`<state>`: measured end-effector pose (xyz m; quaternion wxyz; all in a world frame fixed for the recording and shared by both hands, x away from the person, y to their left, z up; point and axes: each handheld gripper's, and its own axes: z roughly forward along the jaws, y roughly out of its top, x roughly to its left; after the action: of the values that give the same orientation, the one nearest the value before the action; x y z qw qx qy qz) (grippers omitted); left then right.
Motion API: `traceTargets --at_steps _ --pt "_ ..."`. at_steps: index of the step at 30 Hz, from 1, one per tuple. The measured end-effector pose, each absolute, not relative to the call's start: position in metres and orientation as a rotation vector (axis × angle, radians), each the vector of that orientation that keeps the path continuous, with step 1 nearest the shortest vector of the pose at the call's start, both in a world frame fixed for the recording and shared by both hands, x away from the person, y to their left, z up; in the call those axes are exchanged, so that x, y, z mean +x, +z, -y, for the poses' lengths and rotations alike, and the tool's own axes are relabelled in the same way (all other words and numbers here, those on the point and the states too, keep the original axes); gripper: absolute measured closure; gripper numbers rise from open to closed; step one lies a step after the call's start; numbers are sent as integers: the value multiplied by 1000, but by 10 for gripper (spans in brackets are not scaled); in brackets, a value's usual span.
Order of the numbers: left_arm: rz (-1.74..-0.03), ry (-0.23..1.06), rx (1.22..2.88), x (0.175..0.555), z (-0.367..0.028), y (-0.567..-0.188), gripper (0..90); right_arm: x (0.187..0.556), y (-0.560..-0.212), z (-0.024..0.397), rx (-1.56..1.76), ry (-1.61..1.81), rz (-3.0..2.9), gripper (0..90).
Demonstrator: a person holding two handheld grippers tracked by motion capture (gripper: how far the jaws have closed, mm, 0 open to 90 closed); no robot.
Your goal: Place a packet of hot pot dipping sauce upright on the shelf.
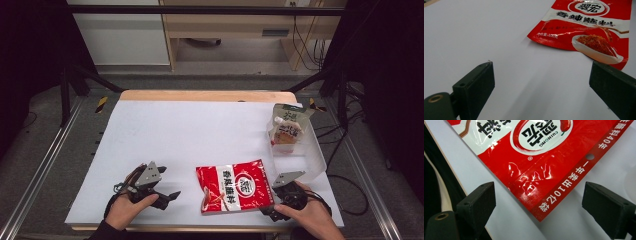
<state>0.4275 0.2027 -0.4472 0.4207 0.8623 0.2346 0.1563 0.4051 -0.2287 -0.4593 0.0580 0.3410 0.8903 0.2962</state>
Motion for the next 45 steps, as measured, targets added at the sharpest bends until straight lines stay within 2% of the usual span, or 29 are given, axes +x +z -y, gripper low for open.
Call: traceTargets --at_steps 33,42,45 --pt "-595 400 2158 428 -204 -447 64 408 -446 219 985 1011 -2653 250" --pt "-596 404 2157 428 -205 -446 63 408 -445 217 990 983 -2615 399" --pt "-598 405 2156 428 -206 -446 63 408 -443 218 987 982 -2595 477"
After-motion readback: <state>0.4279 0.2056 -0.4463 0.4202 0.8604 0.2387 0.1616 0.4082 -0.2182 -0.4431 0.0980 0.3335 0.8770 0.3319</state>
